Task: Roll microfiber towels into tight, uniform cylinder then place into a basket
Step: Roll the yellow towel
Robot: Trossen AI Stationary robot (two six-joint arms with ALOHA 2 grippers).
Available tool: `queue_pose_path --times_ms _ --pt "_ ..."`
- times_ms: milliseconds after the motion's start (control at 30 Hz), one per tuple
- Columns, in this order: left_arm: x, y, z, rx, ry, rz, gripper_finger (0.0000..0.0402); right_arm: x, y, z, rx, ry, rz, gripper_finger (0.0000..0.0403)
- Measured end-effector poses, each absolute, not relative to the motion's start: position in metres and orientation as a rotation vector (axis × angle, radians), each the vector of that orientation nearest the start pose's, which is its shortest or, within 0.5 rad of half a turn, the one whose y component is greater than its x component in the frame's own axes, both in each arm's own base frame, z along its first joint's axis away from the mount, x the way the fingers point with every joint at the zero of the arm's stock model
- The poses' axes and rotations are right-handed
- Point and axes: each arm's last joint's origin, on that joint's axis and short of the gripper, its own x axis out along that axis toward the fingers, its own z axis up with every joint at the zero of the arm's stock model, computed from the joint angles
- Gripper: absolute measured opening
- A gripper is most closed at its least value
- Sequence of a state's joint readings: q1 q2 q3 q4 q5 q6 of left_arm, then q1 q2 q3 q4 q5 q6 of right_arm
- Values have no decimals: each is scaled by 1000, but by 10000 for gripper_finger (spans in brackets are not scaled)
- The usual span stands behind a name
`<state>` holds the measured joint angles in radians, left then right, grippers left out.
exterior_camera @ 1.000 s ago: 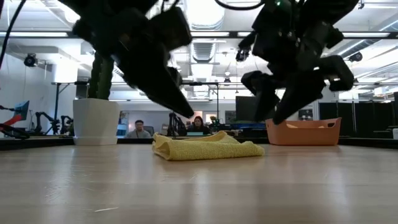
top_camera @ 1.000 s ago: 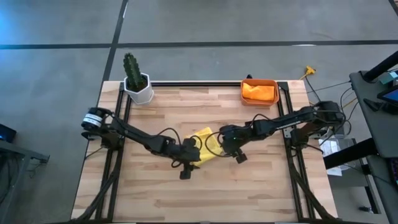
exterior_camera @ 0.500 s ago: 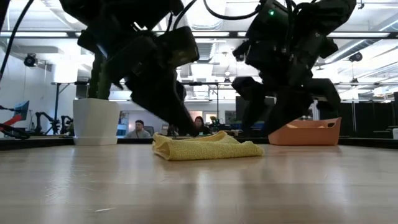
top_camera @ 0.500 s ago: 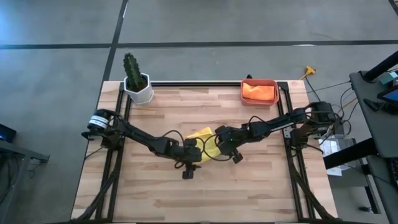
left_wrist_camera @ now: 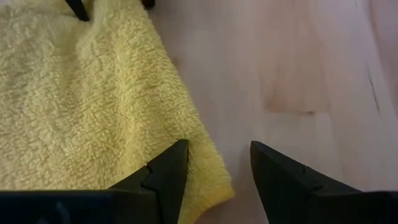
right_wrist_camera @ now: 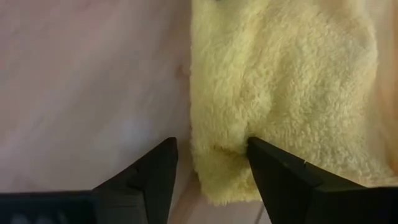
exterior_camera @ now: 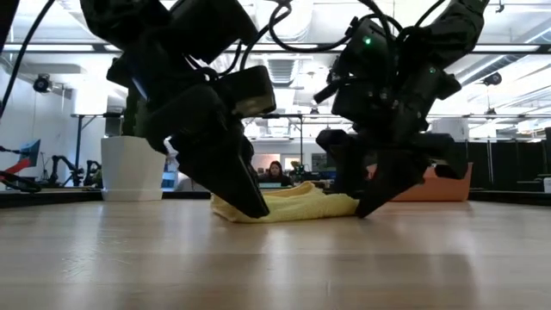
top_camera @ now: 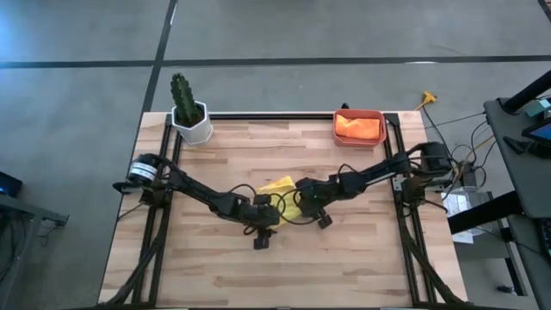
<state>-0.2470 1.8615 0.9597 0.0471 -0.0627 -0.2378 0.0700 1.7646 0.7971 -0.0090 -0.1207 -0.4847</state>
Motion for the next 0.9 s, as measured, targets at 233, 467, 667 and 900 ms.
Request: queue_pose_path --times_ms 233,467,667,900 --pt "349 -86 125 -181 868 -29 162 315 26 115 -303 903 336 187" --pt "348 -86 125 -237 875 -1 122 310 27 111 -122 946 292 108" --pt "347 -85 127 -358 888 22 65 310 28 111 101 970 247 21" --pt "345 -88 131 -416 919 -76 4 307 35 111 320 1002 401 14"
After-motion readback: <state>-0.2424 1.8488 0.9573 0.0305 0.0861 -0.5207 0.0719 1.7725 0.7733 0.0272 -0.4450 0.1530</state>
